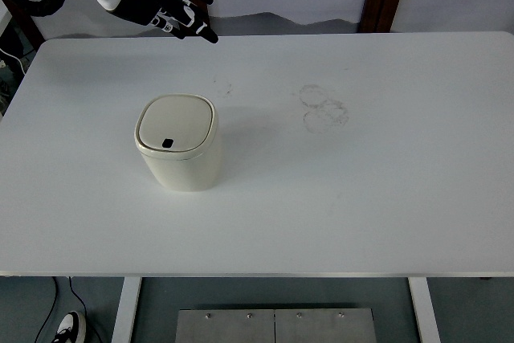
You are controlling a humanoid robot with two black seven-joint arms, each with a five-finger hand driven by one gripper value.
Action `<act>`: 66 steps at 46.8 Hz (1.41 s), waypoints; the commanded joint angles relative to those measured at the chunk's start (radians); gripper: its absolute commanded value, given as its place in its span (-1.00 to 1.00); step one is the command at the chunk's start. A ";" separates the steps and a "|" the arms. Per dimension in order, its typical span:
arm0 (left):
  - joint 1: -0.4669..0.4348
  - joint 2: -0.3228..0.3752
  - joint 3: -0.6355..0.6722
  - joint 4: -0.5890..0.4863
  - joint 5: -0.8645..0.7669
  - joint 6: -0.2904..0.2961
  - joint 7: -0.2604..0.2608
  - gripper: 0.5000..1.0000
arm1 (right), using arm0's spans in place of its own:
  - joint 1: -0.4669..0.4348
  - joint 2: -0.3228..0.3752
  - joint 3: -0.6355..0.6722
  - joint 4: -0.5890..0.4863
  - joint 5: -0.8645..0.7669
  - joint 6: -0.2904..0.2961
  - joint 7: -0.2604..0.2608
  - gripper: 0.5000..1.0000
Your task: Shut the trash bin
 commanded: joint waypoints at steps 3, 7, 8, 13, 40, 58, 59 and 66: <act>0.055 0.000 -0.098 0.055 0.000 0.002 0.000 1.00 | 0.000 0.000 0.000 0.000 0.000 0.000 0.000 0.98; 0.112 0.001 -0.184 0.101 0.001 0.000 -0.009 1.00 | 0.000 0.000 0.000 0.000 0.000 0.000 0.000 0.98; 0.127 0.001 -0.209 0.115 0.001 0.000 -0.015 1.00 | 0.000 0.000 0.000 0.000 0.000 0.000 0.000 0.98; 0.214 0.001 -0.344 0.180 0.003 -0.003 -0.055 1.00 | 0.000 0.000 0.000 0.000 0.000 0.000 0.000 0.98; 0.465 0.020 -0.660 0.315 0.083 -0.009 -0.389 1.00 | 0.000 0.000 0.000 0.000 0.000 0.000 0.000 0.98; 0.685 0.038 -0.859 0.319 0.041 -0.017 -0.554 1.00 | 0.000 0.000 0.000 0.000 0.000 0.000 0.000 0.98; 0.695 0.037 -0.870 0.319 0.038 -0.015 -0.554 1.00 | 0.000 0.000 0.000 0.000 0.000 0.000 0.000 0.98; 0.758 0.037 -0.913 0.319 0.032 -0.014 -0.554 1.00 | 0.000 0.000 0.000 0.000 0.000 0.000 0.000 0.98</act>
